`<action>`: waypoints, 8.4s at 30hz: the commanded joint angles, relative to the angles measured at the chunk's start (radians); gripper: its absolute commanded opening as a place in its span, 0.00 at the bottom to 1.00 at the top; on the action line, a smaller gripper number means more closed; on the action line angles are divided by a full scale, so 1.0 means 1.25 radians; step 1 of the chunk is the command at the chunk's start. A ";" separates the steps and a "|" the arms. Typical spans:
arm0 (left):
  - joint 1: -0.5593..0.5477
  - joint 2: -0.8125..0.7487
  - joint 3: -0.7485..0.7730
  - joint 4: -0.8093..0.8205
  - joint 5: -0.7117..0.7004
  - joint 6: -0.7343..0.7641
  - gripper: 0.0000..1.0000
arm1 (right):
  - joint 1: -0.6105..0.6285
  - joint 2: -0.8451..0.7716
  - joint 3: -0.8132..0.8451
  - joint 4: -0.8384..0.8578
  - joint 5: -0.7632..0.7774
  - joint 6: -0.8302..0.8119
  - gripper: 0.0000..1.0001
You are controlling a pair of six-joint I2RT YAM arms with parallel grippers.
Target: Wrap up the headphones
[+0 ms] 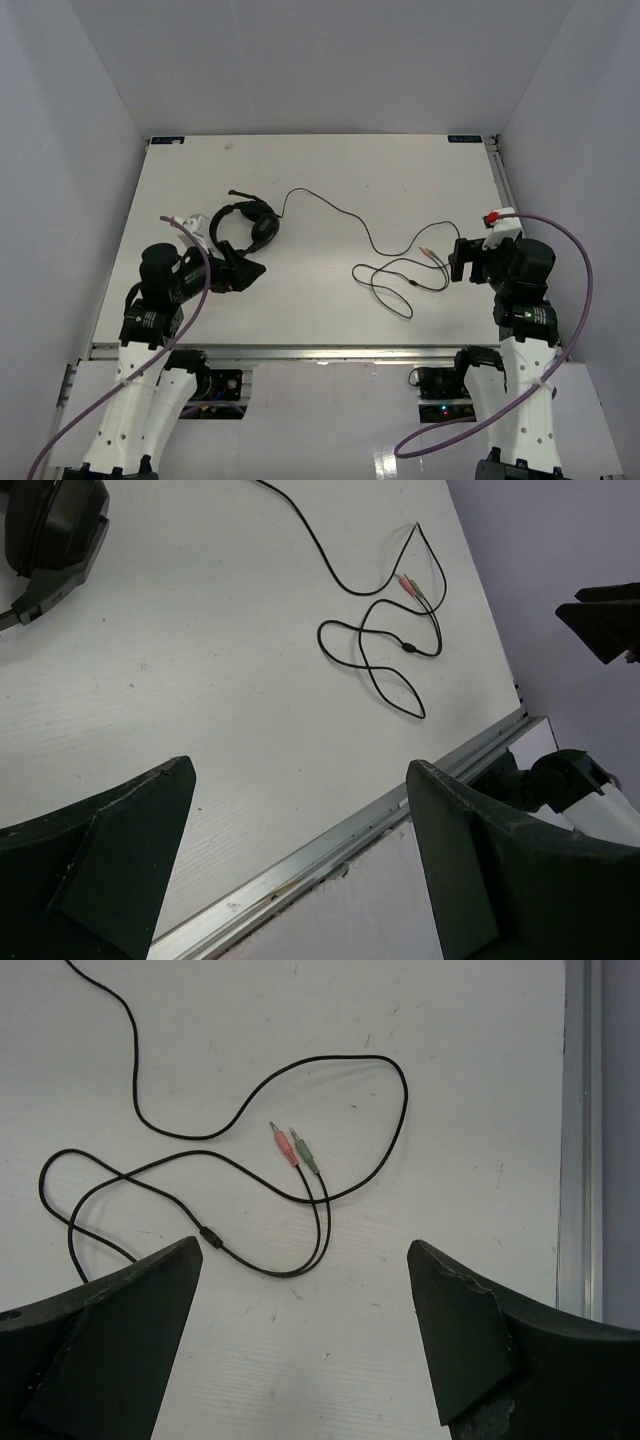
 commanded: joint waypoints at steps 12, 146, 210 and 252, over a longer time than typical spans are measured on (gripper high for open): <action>-0.003 0.200 0.081 -0.140 -0.329 -0.119 0.98 | -0.001 0.268 -0.020 0.021 -0.580 -0.389 0.98; -0.407 0.434 0.338 -0.165 -0.322 -0.093 0.00 | 0.509 0.289 0.527 0.041 0.083 -0.717 0.08; -0.605 0.399 0.311 -0.025 -0.311 -0.098 0.00 | 0.766 0.513 0.363 0.387 0.415 -0.506 0.08; -0.605 0.409 0.619 -0.044 -0.471 -0.257 0.00 | 0.493 0.393 0.308 0.228 -0.298 -0.028 0.08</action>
